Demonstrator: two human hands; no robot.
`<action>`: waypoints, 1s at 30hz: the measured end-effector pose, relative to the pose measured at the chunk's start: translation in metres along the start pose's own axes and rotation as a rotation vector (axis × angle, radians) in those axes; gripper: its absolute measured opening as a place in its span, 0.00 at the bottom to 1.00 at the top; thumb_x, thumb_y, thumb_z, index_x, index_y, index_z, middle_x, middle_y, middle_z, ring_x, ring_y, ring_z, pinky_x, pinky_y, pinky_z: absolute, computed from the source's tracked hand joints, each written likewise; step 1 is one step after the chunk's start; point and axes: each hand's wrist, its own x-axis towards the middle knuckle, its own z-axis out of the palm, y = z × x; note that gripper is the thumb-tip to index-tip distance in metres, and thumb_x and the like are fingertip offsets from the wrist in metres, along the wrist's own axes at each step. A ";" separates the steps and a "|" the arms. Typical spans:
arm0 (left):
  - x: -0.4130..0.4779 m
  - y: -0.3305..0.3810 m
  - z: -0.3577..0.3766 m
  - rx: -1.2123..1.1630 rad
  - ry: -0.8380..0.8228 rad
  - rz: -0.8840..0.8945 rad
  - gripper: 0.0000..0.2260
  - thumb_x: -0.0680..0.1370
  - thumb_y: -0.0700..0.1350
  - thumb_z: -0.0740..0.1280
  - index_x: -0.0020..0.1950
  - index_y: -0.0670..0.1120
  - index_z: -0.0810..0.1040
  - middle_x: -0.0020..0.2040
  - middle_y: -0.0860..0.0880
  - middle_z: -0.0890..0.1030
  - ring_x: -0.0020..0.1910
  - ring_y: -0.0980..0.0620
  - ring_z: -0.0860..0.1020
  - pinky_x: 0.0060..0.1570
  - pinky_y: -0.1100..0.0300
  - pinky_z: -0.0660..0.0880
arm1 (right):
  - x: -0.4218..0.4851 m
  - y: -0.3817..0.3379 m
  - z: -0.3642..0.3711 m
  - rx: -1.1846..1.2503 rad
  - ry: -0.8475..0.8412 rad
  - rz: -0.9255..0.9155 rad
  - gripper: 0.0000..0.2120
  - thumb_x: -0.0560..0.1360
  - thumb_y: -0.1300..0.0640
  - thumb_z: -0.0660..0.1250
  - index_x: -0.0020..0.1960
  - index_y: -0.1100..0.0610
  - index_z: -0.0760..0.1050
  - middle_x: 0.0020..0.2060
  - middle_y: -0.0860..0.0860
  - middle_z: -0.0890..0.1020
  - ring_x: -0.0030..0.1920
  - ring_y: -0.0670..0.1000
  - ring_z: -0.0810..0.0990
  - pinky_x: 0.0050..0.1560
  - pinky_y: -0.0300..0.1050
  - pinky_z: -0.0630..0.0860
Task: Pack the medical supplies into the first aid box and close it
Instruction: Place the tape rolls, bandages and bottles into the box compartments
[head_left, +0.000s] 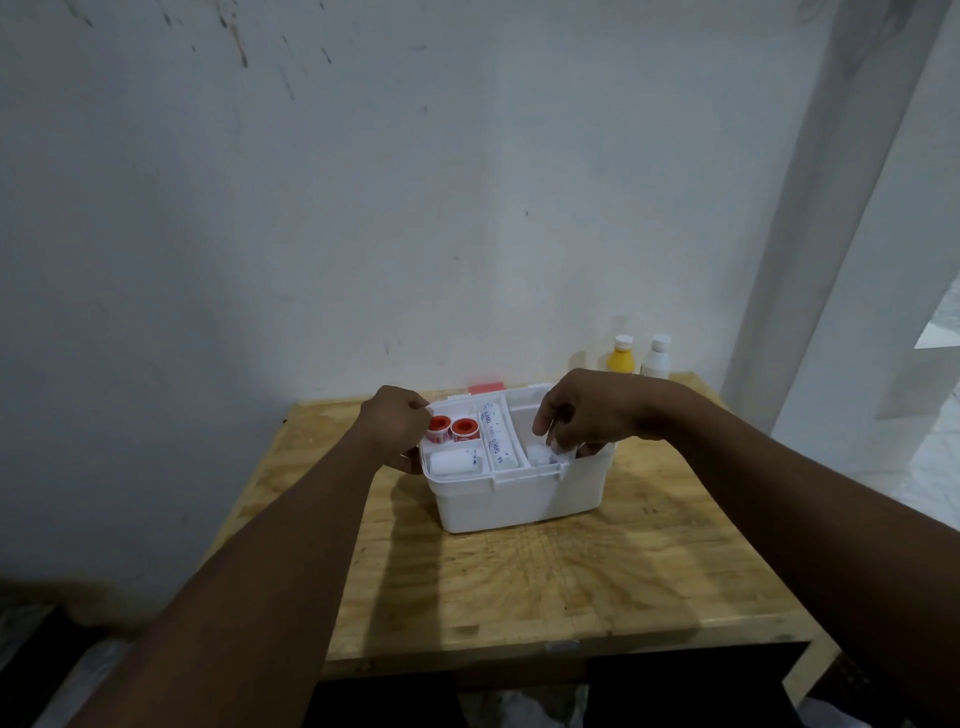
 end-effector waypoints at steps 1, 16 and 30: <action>0.000 0.000 0.000 -0.003 0.000 0.000 0.03 0.83 0.41 0.65 0.52 0.45 0.78 0.47 0.44 0.81 0.42 0.41 0.84 0.29 0.52 0.82 | 0.000 0.000 0.000 -0.004 0.007 -0.009 0.14 0.73 0.66 0.72 0.59 0.60 0.80 0.51 0.58 0.84 0.54 0.61 0.84 0.54 0.55 0.82; -0.004 0.002 -0.001 -0.016 -0.004 -0.004 0.04 0.83 0.41 0.64 0.53 0.43 0.79 0.53 0.40 0.82 0.46 0.38 0.84 0.37 0.44 0.84 | 0.002 0.000 -0.004 0.105 0.121 -0.007 0.14 0.72 0.72 0.69 0.55 0.62 0.79 0.47 0.62 0.84 0.46 0.62 0.86 0.47 0.58 0.84; -0.005 0.002 -0.001 -0.019 0.004 0.000 0.04 0.83 0.41 0.64 0.53 0.43 0.78 0.52 0.40 0.82 0.46 0.37 0.84 0.40 0.41 0.84 | 0.007 0.007 -0.001 -0.357 0.272 0.007 0.31 0.69 0.49 0.76 0.69 0.50 0.71 0.64 0.54 0.72 0.56 0.53 0.73 0.54 0.46 0.74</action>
